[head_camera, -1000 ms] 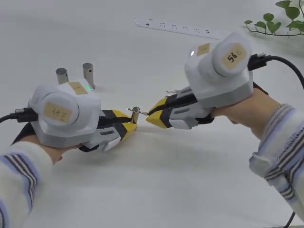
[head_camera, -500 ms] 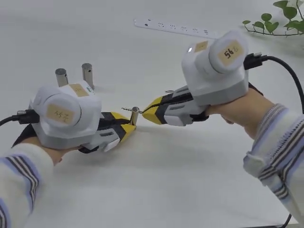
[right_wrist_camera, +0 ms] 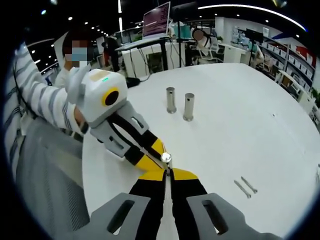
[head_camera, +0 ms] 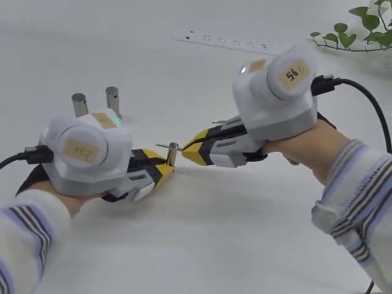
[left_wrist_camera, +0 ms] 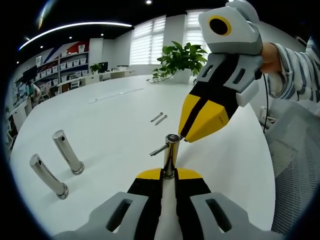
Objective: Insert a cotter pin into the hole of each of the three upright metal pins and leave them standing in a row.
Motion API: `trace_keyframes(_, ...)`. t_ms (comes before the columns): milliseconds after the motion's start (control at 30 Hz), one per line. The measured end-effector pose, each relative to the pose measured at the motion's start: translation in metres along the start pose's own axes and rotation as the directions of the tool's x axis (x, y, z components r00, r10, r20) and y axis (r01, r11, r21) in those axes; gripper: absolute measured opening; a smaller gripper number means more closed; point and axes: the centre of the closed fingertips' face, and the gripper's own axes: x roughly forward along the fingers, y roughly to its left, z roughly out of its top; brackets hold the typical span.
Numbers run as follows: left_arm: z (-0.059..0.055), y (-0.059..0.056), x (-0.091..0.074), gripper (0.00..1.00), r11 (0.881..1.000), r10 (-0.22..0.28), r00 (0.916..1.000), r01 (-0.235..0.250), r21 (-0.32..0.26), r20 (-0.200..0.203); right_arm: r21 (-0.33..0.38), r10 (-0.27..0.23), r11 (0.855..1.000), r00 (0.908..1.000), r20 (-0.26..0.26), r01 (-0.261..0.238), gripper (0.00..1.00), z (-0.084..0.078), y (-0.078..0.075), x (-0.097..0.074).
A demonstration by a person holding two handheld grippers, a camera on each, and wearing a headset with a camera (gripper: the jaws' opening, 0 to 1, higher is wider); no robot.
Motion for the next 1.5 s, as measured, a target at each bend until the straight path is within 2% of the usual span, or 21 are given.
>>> trace_keyframes(333,0.002,0.001,-0.003,0.09,1.000,0.007,1.0000,-0.007,0.006,-0.006,-0.002,-0.004,1.000,0.9999,0.014,0.004,0.12,-0.001,0.001,-0.002)
trace_keyframes(433,0.004,-0.001,-0.007,0.17,1.000,0.005,0.9999,-0.005,0.014,-0.012,-0.003,0.006,1.000,0.9996,0.026,-0.006,0.13,-0.001,0.002,-0.002)
trace_keyframes(600,0.007,-0.002,-0.014,0.31,0.997,0.003,0.9998,-0.001,0.072,-0.020,0.007,0.004,1.000,0.9986,0.053,-0.004,0.15,-0.004,0.004,0.002)
trace_keyframes(733,0.008,-0.003,-0.020,0.37,0.999,-0.007,0.9997,0.008,0.048,-0.022,0.002,-0.007,1.000,0.9970,0.077,0.007,0.16,-0.005,0.004,0.004)
trace_keyframes(933,0.006,-0.005,-0.031,0.52,0.998,-0.001,0.9989,0.005,0.070,-0.046,0.010,-0.013,1.000,0.9928,0.119,0.012,0.17,-0.002,0.004,0.006)
trace_keyframes(1000,0.004,-0.006,-0.034,0.58,0.999,-0.004,0.9987,0.006,0.049,-0.051,0.010,-0.015,1.000,0.9917,0.128,0.014,0.17,-0.001,0.004,0.007)
trace_keyframes(1067,0.000,-0.009,-0.036,0.68,1.000,-0.003,0.9979,0.004,0.018,-0.064,0.016,-0.019,1.000,0.9898,0.141,0.017,0.18,0.002,0.003,0.007)
trace_keyframes(1100,-0.001,-0.010,-0.037,0.76,1.000,-0.004,0.9978,0.005,0.012,-0.066,0.017,-0.018,1.000,0.9888,0.148,0.016,0.19,0.003,0.004,0.007)
trace_keyframes(1200,-0.002,-0.020,-0.040,0.88,1.000,-0.024,0.9983,0.025,0.002,-0.053,0.028,-0.021,0.999,0.9851,0.171,0.016,0.19,0.006,0.003,0.007)
trace_keyframes(1300,-0.002,-0.023,-0.043,0.93,1.000,-0.016,0.9984,0.015,-0.007,-0.054,0.033,-0.025,0.999,0.9837,0.178,0.019,0.19,0.007,0.003,0.008)
trace_keyframes(1367,-0.006,-0.019,-0.044,0.99,0.999,0.032,0.9970,-0.033,-0.011,-0.070,0.035,-0.023,0.999,0.9831,0.182,0.017,0.19,0.007,0.004,0.008)
trace_keyframes(1400,-0.008,-0.020,-0.045,0.99,0.999,0.031,0.9962,-0.031,-0.008,-0.082,0.036,-0.020,0.999,0.9828,0.184,0.014,0.19,0.007,0.004,0.008)
trace_keyframes(1500,-0.009,-0.020,-0.047,0.99,0.999,0.034,0.9964,-0.036,-0.023,-0.078,0.043,-0.022,0.999,0.9807,0.194,0.014,0.18,0.008,0.005,0.008)
